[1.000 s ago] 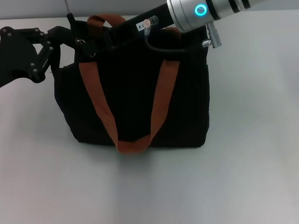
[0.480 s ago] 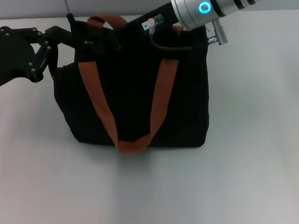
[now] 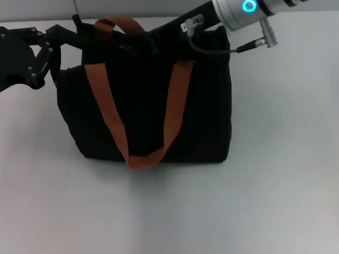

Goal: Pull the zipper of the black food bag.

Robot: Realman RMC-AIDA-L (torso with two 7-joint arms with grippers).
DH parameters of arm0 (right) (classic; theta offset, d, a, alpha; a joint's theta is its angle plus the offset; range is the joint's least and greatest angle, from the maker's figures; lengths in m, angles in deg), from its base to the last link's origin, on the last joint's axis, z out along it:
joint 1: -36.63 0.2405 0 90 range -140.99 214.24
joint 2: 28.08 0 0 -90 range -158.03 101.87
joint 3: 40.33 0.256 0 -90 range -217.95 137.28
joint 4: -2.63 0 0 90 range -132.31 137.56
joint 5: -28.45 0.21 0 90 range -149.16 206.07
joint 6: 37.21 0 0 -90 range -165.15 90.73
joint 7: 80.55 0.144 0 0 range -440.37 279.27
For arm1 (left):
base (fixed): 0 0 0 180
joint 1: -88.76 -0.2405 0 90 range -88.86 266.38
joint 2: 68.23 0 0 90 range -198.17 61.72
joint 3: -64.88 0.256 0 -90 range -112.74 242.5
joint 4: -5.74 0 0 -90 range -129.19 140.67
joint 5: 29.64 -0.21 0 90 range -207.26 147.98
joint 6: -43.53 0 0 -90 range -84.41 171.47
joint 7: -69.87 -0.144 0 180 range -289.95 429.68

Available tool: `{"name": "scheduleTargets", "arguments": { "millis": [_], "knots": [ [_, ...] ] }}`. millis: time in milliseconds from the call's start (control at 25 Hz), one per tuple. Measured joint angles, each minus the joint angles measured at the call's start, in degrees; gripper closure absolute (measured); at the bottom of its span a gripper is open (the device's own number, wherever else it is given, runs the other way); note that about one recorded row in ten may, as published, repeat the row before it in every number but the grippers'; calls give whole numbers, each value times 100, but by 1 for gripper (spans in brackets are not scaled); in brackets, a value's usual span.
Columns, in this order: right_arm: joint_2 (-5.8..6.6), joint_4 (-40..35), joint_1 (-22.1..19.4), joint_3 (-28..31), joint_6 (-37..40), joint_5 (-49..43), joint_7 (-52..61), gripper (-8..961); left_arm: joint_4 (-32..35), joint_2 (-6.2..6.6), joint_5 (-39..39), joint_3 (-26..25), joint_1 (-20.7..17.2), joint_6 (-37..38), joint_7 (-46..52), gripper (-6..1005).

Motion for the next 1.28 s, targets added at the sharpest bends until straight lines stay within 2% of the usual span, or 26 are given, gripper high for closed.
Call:
{"name": "scheduleTargets", "arguments": {
  "millis": [320,600,760,1120,1280],
  "knots": [
    [3,-522,-327,58,146,-450,422,925,-2,-2,2,-18,-4,-55,-5,871],
    [1,-1148,-836,135,225,-600,625,919,-2,-3,3,-17,-7,-97,-8,865],
    [-3,-1534,-1127,395,398,-785,696,915,-3,-1,8,-17,-10,-113,-8,862],
    [-15,-1905,-1493,523,455,-780,702,908,-12,3,9,-15,-15,-155,-9,854],
    [-23,-1955,-1615,534,463,-464,634,905,-13,7,12,-14,-14,-160,-8,851]
  ]
}}
